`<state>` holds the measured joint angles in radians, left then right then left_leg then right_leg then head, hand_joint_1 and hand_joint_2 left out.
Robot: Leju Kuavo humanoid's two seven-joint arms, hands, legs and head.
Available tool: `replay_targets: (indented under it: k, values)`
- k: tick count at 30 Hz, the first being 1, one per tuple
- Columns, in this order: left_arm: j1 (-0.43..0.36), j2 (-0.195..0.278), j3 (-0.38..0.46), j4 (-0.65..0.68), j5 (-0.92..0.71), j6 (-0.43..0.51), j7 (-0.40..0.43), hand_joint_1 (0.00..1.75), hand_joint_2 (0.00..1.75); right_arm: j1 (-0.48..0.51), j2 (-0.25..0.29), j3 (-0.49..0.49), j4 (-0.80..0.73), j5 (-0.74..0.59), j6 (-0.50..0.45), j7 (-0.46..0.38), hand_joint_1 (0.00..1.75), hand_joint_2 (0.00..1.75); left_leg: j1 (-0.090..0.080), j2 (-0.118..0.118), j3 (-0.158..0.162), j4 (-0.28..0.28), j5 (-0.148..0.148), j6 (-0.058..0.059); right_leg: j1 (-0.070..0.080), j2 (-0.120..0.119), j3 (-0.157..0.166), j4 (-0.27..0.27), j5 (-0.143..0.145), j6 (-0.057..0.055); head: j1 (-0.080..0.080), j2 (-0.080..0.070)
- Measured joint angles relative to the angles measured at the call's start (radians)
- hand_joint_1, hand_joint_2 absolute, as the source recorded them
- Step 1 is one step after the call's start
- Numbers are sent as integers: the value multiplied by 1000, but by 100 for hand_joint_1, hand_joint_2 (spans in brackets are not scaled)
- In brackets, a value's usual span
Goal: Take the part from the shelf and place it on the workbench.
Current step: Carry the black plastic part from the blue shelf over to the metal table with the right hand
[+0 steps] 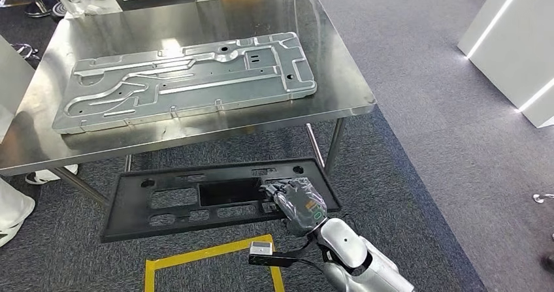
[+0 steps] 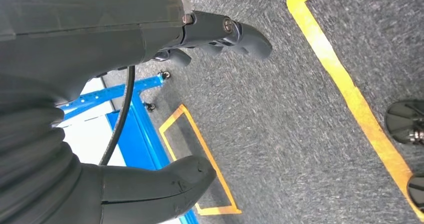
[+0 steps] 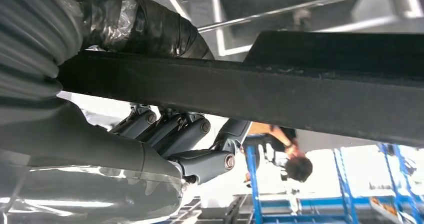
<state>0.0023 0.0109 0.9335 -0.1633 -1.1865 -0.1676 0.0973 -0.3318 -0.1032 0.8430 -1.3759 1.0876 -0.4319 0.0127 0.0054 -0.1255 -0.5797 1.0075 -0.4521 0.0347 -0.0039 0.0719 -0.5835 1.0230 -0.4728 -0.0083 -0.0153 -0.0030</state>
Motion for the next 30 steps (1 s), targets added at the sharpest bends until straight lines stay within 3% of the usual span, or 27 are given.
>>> replay_targets:
  k: [9, 20, 23, 25, 27, 30]
  values:
    - [0, 1, 0, 0, -12, -2, -8, 0, 175, -46, -104, -101, -39, 12, 26, 21, 175, 175, 0, 2, 2, -4, 3, -10, 0, 0, 0, 2, 0, -2, 0, 0]
    - [-4, 1, 0, 0, -14, -11, -50, 0, 175, -69, -190, -175, -81, 41, 48, 19, 175, 175, -4, 4, 0, -2, 2, -10, -5, 1, 2, -1, 0, -1, 0, 0]
    - [-18, -1, 0, 0, -8, -8, -91, 0, 175, -105, -193, -175, -113, 63, 86, 29, 175, 175, -10, 7, -1, 2, 1, 3, -12, 4, 2, -8, 4, 12, 0, 0]
    - [-25, -3, 0, 0, -4, -7, -97, 0, 175, -129, -192, -175, -132, 68, 105, 32, 175, 175, -10, 13, 16, -25, 12, 15, -9, 1, 9, -15, 4, 20, 0, 0]
    - [-26, -7, 1, 0, 0, -7, -99, 0, 175, -149, -189, -173, -139, 73, 114, 32, 175, 175, -6, 23, 41, -63, 26, 22, -3, -25, -4, 24, -22, 24, 1, 0]
    - [-24, -12, 1, 0, 1, -7, -100, 0, 175, -163, -181, -164, -139, 79, 119, 32, 175, 175, -4, 36, 49, -68, 25, 25, -7, -56, -99, 200, -100, 30, 1, 0]
